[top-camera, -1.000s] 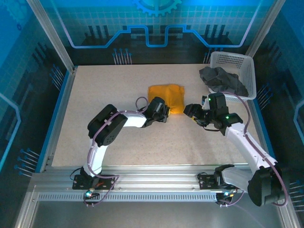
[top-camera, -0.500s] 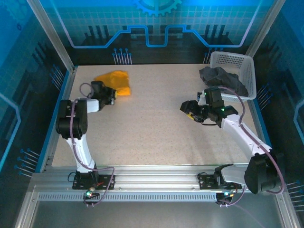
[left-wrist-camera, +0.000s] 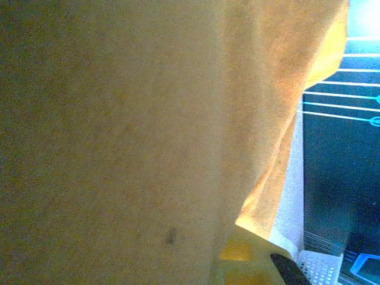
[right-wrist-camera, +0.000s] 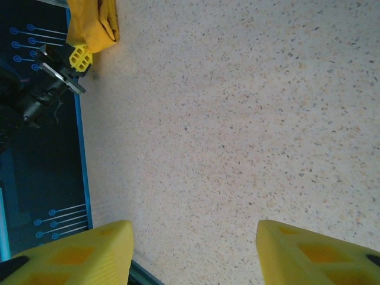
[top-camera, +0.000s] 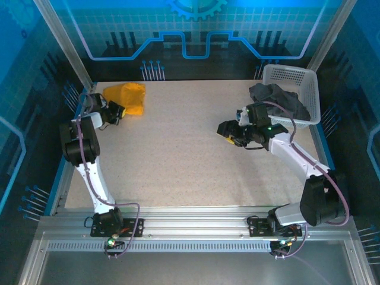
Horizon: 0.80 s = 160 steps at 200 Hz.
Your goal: Fold and stack the t-shirts
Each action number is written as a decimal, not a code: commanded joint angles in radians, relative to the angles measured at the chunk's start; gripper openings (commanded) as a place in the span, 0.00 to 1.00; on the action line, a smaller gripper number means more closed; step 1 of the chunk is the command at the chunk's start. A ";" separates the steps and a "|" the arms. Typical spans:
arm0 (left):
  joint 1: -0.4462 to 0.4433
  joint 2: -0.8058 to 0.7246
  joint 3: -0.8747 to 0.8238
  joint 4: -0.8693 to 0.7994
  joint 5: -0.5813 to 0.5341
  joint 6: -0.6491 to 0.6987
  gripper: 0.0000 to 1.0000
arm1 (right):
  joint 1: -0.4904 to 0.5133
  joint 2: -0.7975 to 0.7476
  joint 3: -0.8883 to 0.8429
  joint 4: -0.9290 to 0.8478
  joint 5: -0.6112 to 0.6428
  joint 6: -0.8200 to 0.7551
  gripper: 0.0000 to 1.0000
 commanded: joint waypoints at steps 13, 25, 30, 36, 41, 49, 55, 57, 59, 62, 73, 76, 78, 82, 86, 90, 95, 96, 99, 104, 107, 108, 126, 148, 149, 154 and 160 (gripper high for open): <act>-0.017 -0.056 0.012 -0.037 0.028 0.034 0.42 | 0.024 0.000 0.063 0.020 0.011 -0.014 0.60; -0.039 -0.131 -0.011 -0.054 -0.008 0.034 0.89 | 0.027 -0.048 0.058 0.061 0.070 0.009 0.65; -0.049 -0.170 -0.025 -0.061 -0.023 0.028 0.99 | 0.025 -0.066 0.060 0.075 0.093 0.021 0.69; -0.061 -0.217 -0.044 -0.078 -0.053 0.022 0.99 | 0.024 -0.079 0.069 0.087 0.114 0.035 0.94; -0.072 -0.259 -0.062 -0.090 -0.078 0.013 0.99 | 0.022 -0.085 0.079 0.096 0.123 0.045 1.00; -0.093 -0.331 -0.098 -0.101 -0.123 -0.005 0.99 | 0.018 -0.084 0.103 0.101 0.131 0.064 1.00; -0.113 -0.388 -0.126 -0.114 -0.163 -0.016 0.99 | 0.017 -0.079 0.124 0.103 0.135 0.075 1.00; -0.119 -0.403 -0.133 -0.119 -0.176 -0.020 0.99 | 0.017 -0.078 0.131 0.103 0.135 0.078 1.00; -0.127 -0.425 -0.143 -0.127 -0.194 -0.024 0.99 | 0.017 -0.075 0.138 0.104 0.135 0.081 1.00; -0.139 -0.454 -0.156 -0.136 -0.219 -0.030 0.99 | 0.016 -0.072 0.148 0.103 0.136 0.086 1.00; -0.184 -0.551 -0.202 -0.178 -0.316 -0.047 0.99 | 0.011 -0.056 0.192 0.085 0.140 0.107 1.00; -0.195 -0.578 -0.218 -0.180 -0.335 -0.053 0.99 | 0.010 -0.053 0.204 0.079 0.142 0.110 1.00; -0.201 -0.596 -0.227 -0.178 -0.348 -0.056 0.99 | 0.009 -0.050 0.211 0.076 0.142 0.110 1.00; -0.216 -0.628 -0.249 -0.168 -0.367 -0.061 0.99 | 0.006 -0.047 0.223 0.073 0.141 0.113 1.00; -0.228 -0.660 -0.270 -0.156 -0.382 -0.065 0.99 | 0.005 -0.045 0.236 0.069 0.145 0.111 1.00; -0.238 -0.691 -0.291 -0.146 -0.396 -0.067 0.99 | 0.004 -0.044 0.247 0.063 0.150 0.109 1.00; -0.250 -0.729 -0.313 -0.145 -0.419 -0.067 0.99 | 0.003 -0.046 0.262 0.049 0.163 0.103 1.00; -0.253 -0.737 -0.317 -0.146 -0.424 -0.067 0.99 | 0.003 -0.046 0.265 0.046 0.166 0.101 1.00; -0.260 -0.759 -0.329 -0.148 -0.441 -0.063 0.99 | 0.001 -0.049 0.274 0.037 0.172 0.094 1.00; -0.276 -0.798 -0.345 -0.154 -0.468 -0.054 0.99 | 0.000 -0.052 0.289 0.021 0.188 0.079 1.00; -0.286 -0.823 -0.353 -0.161 -0.487 -0.046 0.99 | -0.001 -0.055 0.298 0.006 0.197 0.068 1.00; -0.289 -0.831 -0.356 -0.164 -0.494 -0.044 0.99 | -0.001 -0.056 0.302 0.001 0.201 0.064 1.00; -0.370 -0.962 -0.370 -0.284 -0.651 0.026 0.99 | -0.008 -0.069 0.350 -0.110 0.278 -0.002 1.00; -0.527 -1.085 -0.361 -0.545 -1.045 0.066 0.99 | -0.011 -0.116 0.360 -0.247 0.431 -0.097 1.00; -0.535 -1.090 -0.362 -0.559 -1.063 0.066 0.99 | -0.011 -0.119 0.359 -0.253 0.441 -0.101 1.00; -0.570 -1.112 -0.372 -0.610 -1.154 0.066 0.99 | -0.006 -0.137 0.349 -0.290 0.514 -0.113 1.00; -0.604 -1.141 -0.395 -0.660 -1.247 0.067 0.99 | -0.004 -0.159 0.324 -0.321 0.615 -0.121 1.00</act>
